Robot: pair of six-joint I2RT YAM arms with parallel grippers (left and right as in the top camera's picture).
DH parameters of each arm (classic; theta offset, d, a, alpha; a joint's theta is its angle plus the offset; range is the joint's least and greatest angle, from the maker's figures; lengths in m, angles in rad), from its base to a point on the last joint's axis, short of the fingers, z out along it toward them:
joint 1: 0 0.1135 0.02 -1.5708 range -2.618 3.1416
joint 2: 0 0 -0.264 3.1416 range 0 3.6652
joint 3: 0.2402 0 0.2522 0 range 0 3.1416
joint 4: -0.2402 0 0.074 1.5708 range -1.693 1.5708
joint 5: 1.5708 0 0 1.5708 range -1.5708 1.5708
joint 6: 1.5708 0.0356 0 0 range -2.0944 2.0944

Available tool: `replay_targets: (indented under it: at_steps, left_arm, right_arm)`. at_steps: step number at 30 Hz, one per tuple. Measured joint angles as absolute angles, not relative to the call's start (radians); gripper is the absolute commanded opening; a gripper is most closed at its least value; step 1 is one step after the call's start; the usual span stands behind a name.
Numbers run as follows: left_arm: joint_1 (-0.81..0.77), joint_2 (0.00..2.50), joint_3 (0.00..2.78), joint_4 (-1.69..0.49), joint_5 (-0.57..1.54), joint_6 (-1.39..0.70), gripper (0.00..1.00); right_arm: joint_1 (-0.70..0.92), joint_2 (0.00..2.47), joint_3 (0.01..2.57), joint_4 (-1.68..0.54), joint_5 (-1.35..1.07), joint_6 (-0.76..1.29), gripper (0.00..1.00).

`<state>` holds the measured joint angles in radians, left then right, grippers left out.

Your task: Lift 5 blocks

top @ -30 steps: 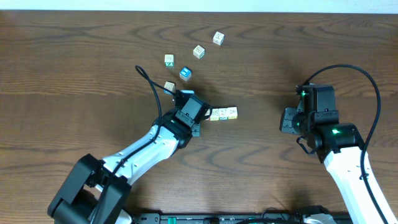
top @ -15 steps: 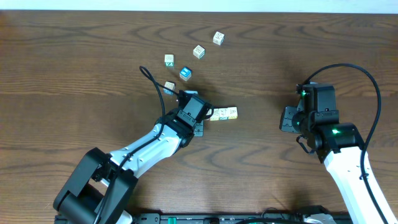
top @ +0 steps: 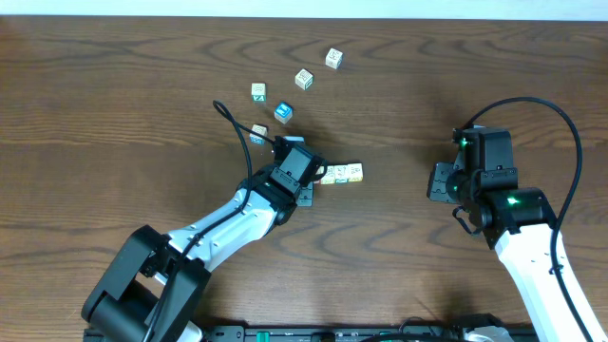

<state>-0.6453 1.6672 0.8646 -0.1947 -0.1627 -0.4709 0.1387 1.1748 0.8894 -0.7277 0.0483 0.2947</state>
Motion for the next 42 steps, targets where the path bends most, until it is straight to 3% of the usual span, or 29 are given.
replay_targets:
  at_steps: [16,42]
  left_arm:
    - [-0.645,1.668,0.865,-0.264,-0.126,-0.471,0.07]
    - [-0.645,1.71,0.865,-0.155,-0.064,-0.479,0.07]
  right_arm:
    - [0.139,1.175,0.889,-0.728,0.048,0.295,0.01]
    - [0.139,1.175,0.889,-0.728,0.048,0.295,0.01]
